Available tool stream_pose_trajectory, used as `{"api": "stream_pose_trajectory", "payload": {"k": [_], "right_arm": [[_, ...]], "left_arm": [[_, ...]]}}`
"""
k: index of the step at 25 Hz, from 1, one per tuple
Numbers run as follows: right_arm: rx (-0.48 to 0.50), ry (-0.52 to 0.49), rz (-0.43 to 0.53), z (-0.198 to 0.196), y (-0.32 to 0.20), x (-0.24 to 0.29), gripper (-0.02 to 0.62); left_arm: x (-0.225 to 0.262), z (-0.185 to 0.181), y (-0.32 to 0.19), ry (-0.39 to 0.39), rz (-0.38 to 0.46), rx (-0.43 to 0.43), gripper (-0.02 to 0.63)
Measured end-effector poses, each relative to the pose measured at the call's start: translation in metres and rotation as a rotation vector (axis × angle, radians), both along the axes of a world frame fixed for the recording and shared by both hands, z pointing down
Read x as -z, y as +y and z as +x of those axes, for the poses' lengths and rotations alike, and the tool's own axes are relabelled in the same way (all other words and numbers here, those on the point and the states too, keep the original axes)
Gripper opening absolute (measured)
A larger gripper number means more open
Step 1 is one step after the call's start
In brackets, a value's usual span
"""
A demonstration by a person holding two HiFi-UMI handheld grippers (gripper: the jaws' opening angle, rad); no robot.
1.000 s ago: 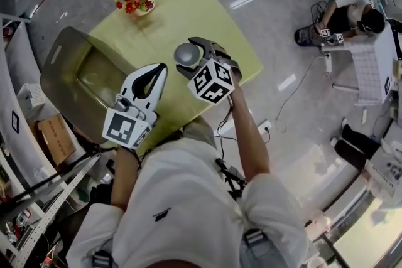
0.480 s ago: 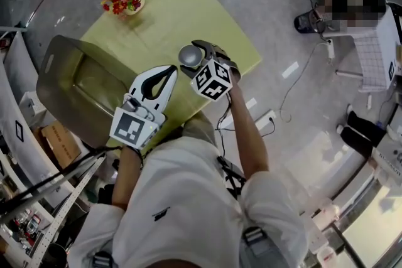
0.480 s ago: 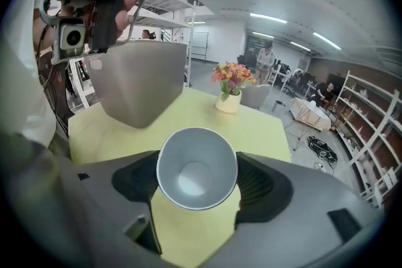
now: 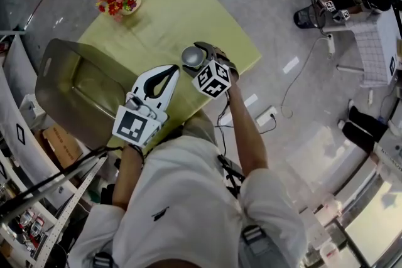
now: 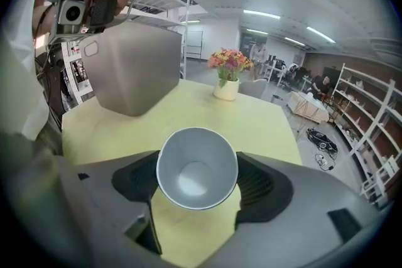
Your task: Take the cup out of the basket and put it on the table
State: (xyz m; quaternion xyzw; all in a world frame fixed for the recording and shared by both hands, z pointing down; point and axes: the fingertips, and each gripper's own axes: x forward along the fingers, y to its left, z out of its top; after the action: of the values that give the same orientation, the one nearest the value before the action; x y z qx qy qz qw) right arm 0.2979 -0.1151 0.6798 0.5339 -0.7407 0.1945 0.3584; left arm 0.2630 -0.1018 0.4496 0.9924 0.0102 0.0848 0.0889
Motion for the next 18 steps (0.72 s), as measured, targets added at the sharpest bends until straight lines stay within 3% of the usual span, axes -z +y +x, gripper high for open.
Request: {"api": "stream_pose_trajectory", "payload": {"k": [14,18], "right_arm": [[-0.022,-0.022,0.032,-0.0007,-0.0008,-0.0057,0.365],[-0.027,-0.032,0.039,-0.0003,0.0007,-0.0037,0.391]], "left_arm": [[-0.0022,-0.0021,-0.0024,-0.003,-0.004,0.003,0.011],[-0.0010,-0.0033,-0.0017,-0.004,-0.001,0.003,0.011]]}}
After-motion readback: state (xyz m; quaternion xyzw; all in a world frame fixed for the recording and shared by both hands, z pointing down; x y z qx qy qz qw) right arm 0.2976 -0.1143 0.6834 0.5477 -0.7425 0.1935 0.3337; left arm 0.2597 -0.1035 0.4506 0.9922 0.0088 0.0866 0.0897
